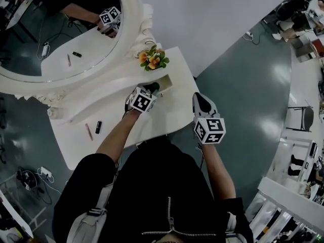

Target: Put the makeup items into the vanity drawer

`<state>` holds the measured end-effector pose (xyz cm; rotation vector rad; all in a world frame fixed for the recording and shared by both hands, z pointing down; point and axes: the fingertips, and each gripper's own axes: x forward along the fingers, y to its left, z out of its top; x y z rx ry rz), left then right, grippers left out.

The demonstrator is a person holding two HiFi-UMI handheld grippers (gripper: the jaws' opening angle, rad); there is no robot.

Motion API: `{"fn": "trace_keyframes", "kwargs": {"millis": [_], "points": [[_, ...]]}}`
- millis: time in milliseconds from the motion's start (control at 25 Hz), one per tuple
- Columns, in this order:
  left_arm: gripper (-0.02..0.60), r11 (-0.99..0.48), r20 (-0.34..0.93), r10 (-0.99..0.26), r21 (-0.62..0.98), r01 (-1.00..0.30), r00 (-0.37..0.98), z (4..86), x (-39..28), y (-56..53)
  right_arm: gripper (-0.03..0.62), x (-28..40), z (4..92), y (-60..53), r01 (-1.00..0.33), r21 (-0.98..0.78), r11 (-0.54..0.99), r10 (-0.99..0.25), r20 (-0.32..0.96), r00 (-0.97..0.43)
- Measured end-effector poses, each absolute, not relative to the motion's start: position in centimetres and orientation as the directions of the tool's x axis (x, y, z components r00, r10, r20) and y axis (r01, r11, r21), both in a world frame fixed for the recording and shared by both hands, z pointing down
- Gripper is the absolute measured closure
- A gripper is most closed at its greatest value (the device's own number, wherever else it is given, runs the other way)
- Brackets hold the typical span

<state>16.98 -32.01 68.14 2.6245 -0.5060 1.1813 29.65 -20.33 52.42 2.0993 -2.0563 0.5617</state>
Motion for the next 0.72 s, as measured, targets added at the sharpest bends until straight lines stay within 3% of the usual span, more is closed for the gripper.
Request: {"fn": "trace_keyframes", "kwargs": {"millis": [400,560,720], "points": [[0.463,-0.906,0.730,-0.227,0.085,-0.415,0.645,67.5,16.5,-32.0,0.588,29.0,52.6,-20.8,-0.987,-0.157,-0.030,-0.929,0.368,-0.030],[0.534,-0.896,0.676,-0.254,0.105,-0.432,0.691,65.5,15.7,-32.1,0.588,27.9,52.3,-21.5,-0.988,-0.156,0.001,-0.931,0.361,-0.058],[0.549,-0.874,0.632,-0.298,0.119,-0.471,0.715,63.2,13.6,-32.3,0.588,26.0,52.0,-22.7,-0.987,-0.154,0.053,-0.931,0.351,-0.105]]}}
